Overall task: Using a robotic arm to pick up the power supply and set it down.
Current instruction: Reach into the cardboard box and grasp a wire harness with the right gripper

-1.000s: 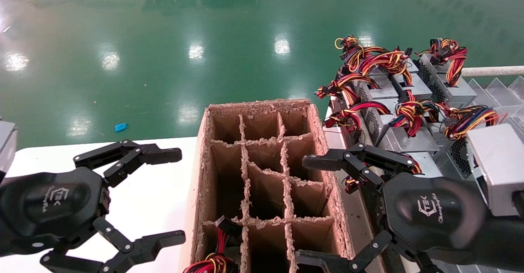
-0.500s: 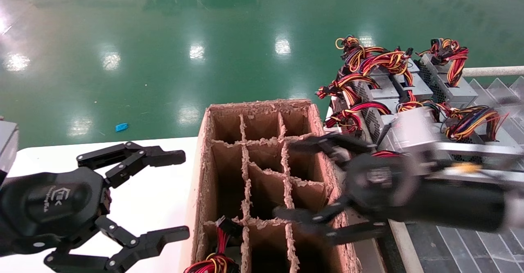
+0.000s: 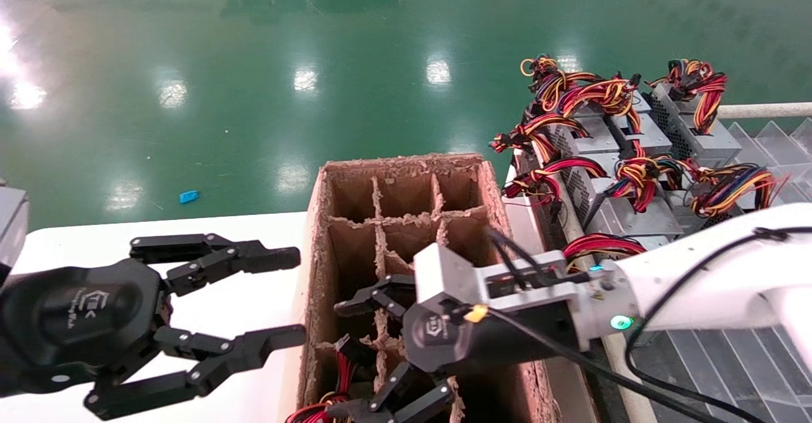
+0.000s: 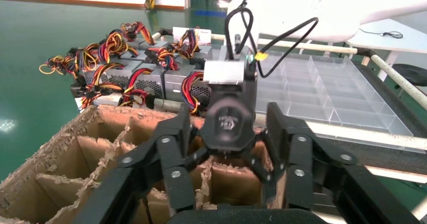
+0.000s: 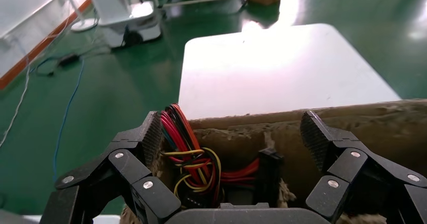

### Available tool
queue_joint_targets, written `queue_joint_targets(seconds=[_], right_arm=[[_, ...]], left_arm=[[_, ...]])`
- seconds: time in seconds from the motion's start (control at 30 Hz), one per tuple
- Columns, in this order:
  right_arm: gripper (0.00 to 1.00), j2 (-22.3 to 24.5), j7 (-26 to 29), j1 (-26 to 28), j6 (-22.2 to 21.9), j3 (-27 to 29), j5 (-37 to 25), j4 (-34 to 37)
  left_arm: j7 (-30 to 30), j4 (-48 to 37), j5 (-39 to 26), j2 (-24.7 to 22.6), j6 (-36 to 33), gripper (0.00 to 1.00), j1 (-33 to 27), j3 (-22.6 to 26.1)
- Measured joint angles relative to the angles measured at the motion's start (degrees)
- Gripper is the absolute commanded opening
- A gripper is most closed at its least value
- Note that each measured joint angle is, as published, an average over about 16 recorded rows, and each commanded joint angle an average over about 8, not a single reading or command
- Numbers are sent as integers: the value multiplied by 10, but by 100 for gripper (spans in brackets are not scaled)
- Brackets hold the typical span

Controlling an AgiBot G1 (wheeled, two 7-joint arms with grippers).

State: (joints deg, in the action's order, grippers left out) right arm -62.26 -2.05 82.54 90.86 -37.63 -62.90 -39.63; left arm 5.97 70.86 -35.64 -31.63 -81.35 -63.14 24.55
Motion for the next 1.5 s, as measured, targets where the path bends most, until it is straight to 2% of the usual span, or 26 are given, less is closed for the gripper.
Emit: queue_joint_targets(seconds=[0.07, 0.27, 0.33, 0.97, 1.5], right_arm=[[87, -14, -10, 10, 1, -16, -2, 20], [14, -44, -37, 29, 2, -57, 3, 61], [1, -49, -44, 34, 3, -68, 8, 69], [0, -47, -79, 62, 2, -191, 79, 72], [0, -74, -114, 76, 0, -242, 121, 138]], left_arm=[[0, 0, 0, 0, 0, 0, 0, 0], [0, 0, 0, 0, 0, 0, 0, 0], [0, 0, 0, 0, 0, 0, 0, 0], [0, 0, 0, 0, 0, 0, 0, 0], [0, 0, 0, 0, 0, 0, 0, 0]])
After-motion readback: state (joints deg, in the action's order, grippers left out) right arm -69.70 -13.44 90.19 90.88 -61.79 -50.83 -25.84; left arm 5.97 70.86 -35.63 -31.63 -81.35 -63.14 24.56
